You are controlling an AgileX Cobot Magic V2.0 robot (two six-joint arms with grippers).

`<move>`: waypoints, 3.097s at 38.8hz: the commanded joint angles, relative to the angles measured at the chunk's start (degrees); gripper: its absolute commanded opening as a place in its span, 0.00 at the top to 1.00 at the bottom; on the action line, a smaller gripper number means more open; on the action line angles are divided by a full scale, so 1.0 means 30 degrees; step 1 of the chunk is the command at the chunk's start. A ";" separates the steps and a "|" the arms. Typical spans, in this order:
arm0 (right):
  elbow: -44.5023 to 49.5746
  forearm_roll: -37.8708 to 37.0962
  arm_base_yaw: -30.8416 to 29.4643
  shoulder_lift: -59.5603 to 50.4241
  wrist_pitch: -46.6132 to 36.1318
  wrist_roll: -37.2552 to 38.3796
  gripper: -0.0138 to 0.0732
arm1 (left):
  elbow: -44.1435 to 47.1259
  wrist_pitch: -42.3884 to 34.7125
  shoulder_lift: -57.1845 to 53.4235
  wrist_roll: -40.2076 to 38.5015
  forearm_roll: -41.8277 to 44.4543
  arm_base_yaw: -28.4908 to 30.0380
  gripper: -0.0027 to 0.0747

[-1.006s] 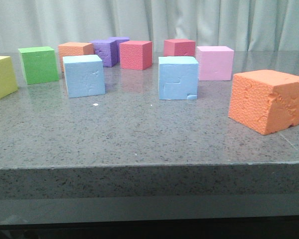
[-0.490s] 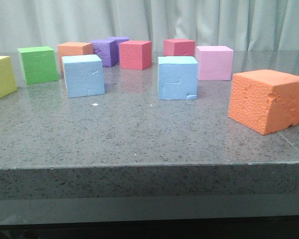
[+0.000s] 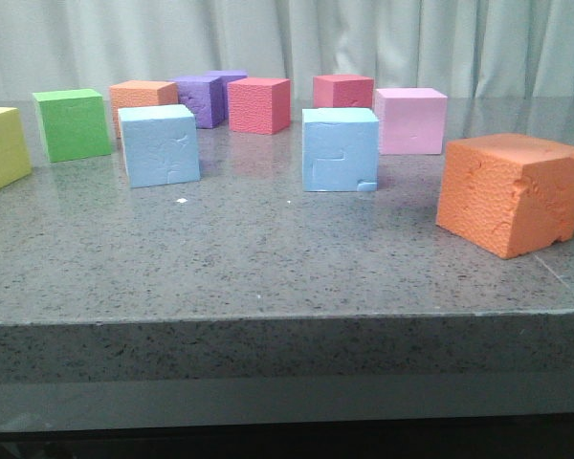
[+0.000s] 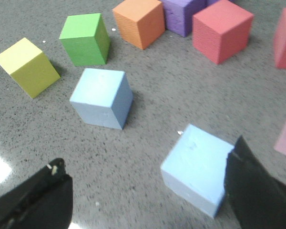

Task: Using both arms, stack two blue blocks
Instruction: 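Lower the right gripper over the nearer-center light blue cube and grasp it, then lift the blue cube and carry it toward the other blue cube, lowering it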

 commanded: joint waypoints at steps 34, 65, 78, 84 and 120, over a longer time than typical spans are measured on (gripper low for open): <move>-0.9220 -1.4313 0.2386 0.7414 0.7814 1.8363 0.10 | -0.0684 -0.2013 0.0238 -0.0136 -0.0090 0.0006 0.23; -0.9281 -1.3592 0.3521 0.7251 0.8228 1.9807 0.48 | -0.0684 -0.2013 0.0238 -0.0136 -0.0090 0.0006 0.23; -0.9262 -1.6441 0.7304 0.7102 0.8406 2.3892 0.48 | -0.0684 -0.1979 0.0238 -0.0136 -0.0090 0.0006 0.23; -0.8800 -1.6565 0.7879 0.7127 0.8432 2.4512 0.48 | -0.0684 -0.1979 0.0238 -0.0136 -0.0090 0.0006 0.23; -0.7341 -1.6133 0.8392 0.7040 0.8418 2.4477 0.19 | -0.0684 -0.1979 0.0238 -0.0136 -0.0090 0.0006 0.23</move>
